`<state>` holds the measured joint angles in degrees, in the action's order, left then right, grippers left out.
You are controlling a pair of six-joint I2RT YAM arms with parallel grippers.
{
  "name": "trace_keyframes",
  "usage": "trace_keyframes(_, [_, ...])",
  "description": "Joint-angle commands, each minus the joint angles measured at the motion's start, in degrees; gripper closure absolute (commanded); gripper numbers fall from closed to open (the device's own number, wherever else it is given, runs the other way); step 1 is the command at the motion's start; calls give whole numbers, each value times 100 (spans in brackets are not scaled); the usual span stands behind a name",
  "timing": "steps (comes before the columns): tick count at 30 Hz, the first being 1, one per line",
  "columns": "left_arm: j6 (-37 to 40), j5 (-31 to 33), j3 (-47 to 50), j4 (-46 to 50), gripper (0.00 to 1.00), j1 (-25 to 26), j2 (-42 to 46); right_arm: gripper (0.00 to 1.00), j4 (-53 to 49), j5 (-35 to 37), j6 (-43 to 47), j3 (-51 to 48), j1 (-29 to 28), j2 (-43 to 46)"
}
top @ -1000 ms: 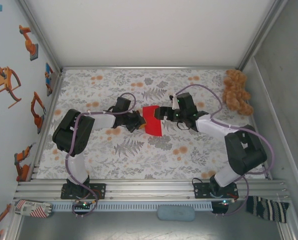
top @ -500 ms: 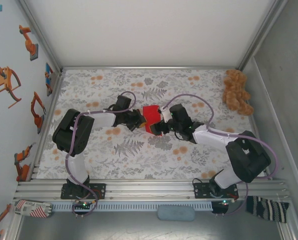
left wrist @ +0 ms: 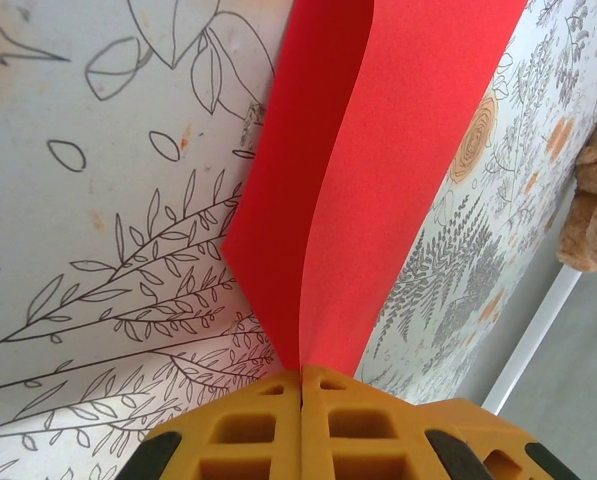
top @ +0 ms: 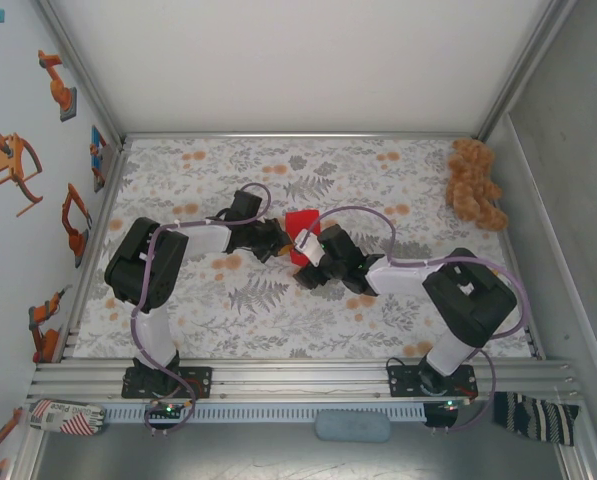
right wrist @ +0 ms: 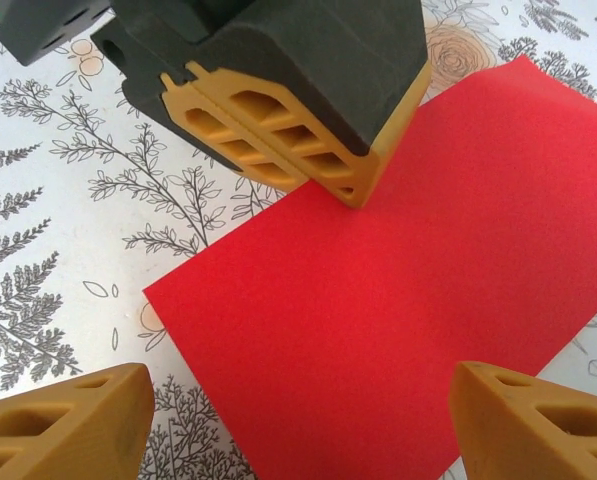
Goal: Fold a paper plane with a square sheet of paper (pick it up from the middle)
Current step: Third fold the triangle at the center of the table.
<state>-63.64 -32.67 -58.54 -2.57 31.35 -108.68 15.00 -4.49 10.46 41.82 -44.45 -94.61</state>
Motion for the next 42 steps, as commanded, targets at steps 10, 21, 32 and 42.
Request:
trace_keyframes(10, [-56,-126,-126,116,96,-31,-96,35,441,312,285,100,-20,-248])
trace_keyframes(21, [-44,-135,-104,106,96,-18,-122,52,233,-15,144,119,-20,-19])
trace_keyframes(32, [-96,-188,-84,50,95,-17,-125,59,345,-280,-43,256,-20,-199])
trace_keyframes(42, [-109,-170,-70,101,93,-29,-79,91,244,-479,-57,335,-20,-278])
